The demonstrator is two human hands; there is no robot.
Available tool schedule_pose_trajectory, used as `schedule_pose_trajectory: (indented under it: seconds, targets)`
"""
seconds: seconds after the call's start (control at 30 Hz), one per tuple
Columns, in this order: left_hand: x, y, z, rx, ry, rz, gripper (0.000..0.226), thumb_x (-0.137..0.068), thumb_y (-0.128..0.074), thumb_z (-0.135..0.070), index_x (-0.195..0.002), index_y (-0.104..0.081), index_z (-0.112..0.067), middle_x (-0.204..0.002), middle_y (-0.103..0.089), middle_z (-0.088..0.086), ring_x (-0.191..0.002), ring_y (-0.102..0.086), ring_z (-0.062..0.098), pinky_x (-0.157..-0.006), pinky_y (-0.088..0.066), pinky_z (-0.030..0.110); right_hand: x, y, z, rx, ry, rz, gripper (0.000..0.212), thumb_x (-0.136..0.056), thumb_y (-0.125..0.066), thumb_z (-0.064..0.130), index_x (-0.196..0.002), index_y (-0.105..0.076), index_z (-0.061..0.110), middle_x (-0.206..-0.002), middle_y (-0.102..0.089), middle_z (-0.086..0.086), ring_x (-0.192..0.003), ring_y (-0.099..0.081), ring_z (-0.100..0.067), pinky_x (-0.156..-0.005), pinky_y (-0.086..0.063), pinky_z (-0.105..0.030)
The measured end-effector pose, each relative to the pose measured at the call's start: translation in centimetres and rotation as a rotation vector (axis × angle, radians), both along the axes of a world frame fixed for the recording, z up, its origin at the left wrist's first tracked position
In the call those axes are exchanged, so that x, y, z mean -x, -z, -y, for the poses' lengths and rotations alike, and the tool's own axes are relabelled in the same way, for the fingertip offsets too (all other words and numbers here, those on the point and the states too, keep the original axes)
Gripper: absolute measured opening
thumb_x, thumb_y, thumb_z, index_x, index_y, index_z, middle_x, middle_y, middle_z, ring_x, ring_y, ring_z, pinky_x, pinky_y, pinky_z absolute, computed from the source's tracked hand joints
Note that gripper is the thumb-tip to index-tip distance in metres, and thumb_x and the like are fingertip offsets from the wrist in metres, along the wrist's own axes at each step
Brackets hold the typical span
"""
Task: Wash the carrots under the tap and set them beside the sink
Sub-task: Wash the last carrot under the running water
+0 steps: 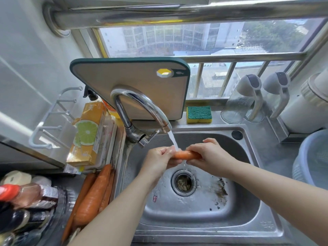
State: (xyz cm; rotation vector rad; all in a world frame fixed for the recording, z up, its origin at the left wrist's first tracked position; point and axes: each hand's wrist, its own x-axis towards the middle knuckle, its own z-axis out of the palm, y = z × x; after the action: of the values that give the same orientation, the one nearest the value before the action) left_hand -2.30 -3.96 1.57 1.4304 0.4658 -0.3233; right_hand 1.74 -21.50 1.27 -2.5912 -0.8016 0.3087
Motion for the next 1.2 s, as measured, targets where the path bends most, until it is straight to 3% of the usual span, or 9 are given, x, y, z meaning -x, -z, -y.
schedule_pose_trajectory:
  seconds: [0.07, 0.13, 0.23, 0.4, 0.53, 0.67, 0.93, 1.2]
  targets:
    - [0.2, -0.2, -0.1, 0.105, 0.035, -0.035, 0.019, -0.097, -0.049, -0.012, -0.097, -0.068, -0.01, -0.08, -0.073, 0.008, -0.069, -0.07, 0.008, -0.067, -0.056, 0.018, -0.2, -0.1, 0.2, -0.019, 0.0, -0.077, 0.007, -0.088, -0.06, 0.041, -0.091, -0.056, 0.036, -0.068, -0.051, 0.023, -0.069, -0.047, -0.002, -0.102, -0.025, -0.03]
    - [0.4, -0.4, -0.3, 0.164, 0.066, -0.049, 0.019, -0.096, -0.049, -0.005, -0.105, -0.065, -0.008, -0.084, -0.073, 0.009, -0.074, -0.071, 0.008, -0.072, -0.056, 0.018, -0.3, -0.5, 0.4, -0.029, -0.003, -0.151, 0.013, -0.088, -0.061, 0.039, -0.082, -0.05, 0.039, -0.062, -0.048, 0.019, -0.063, -0.045, 0.001, -0.088, -0.03, -0.026]
    - [0.7, -0.4, -0.4, 0.208, 0.076, -0.055, 0.027, -0.093, -0.05, 0.004, -0.116, -0.061, -0.005, -0.087, -0.073, 0.01, -0.078, -0.071, 0.009, -0.075, -0.057, 0.019, -0.3, -0.9, 0.3, -0.039, -0.01, -0.23, 0.007, -0.088, -0.063, 0.036, -0.087, -0.059, 0.031, -0.065, -0.049, 0.017, -0.062, -0.044, 0.003, -0.069, -0.027, -0.022]
    - [1.0, -0.5, -0.7, 0.221, 0.077, -0.06, 0.032, -0.09, -0.056, 0.001, -0.122, -0.058, -0.001, -0.089, -0.073, 0.012, -0.078, -0.071, 0.01, -0.072, -0.057, 0.019, 0.1, -1.0, 0.3, -0.041, -0.007, -0.231, 0.011, -0.087, -0.064, 0.035, -0.084, -0.055, 0.031, -0.065, -0.049, 0.016, -0.06, -0.044, 0.002, -0.061, -0.026, -0.012]
    - [1.0, -0.5, -0.6, 0.223, 0.075, -0.068, 0.031, -0.09, -0.056, 0.0, -0.121, -0.059, -0.001, -0.081, -0.074, 0.007, -0.075, -0.071, 0.009, -0.067, -0.055, 0.017, 0.4, -1.1, 0.3, -0.051, 0.004, -0.203, 0.017, -0.087, -0.064, 0.036, -0.079, -0.05, 0.036, -0.061, -0.047, 0.017, -0.058, -0.043, 0.003, -0.063, -0.024, -0.011]
    - [1.0, -0.6, -0.6, 0.275, 0.075, -0.099, 0.025, -0.09, -0.056, 0.001, -0.112, -0.064, -0.007, -0.08, -0.074, 0.008, -0.073, -0.071, 0.008, -0.072, -0.057, 0.019, 0.4, -0.7, 0.4, -0.06, 0.026, -0.177, 0.01, -0.087, -0.064, 0.037, -0.092, -0.061, 0.029, -0.063, -0.048, 0.019, -0.059, -0.043, 0.004, -0.071, -0.025, -0.022]
    - [0.7, -0.7, -0.1, 0.371, -0.037, -0.149, 0.019, -0.089, -0.058, -0.003, -0.105, -0.068, -0.005, -0.078, -0.074, 0.007, -0.066, -0.07, 0.01, -0.068, -0.058, 0.022, 0.4, -0.3, 0.4, -0.081, 0.042, -0.097, 0.015, -0.087, -0.063, 0.039, -0.097, -0.063, 0.028, -0.06, -0.047, 0.021, -0.058, -0.044, 0.006, -0.082, -0.025, -0.025]
    - [1.0, -0.5, 0.4, 0.205, -0.038, -0.058, 0.017, -0.088, -0.061, -0.005, -0.104, -0.068, -0.008, -0.078, -0.074, 0.004, -0.067, -0.069, 0.007, -0.064, -0.055, 0.017, 0.7, 0.2, 0.2, -0.047, 0.059, -0.008, 0.018, -0.088, -0.06, 0.04, -0.102, -0.061, 0.03, -0.069, -0.049, 0.024, -0.072, -0.048, -0.001, -0.105, -0.019, -0.028]
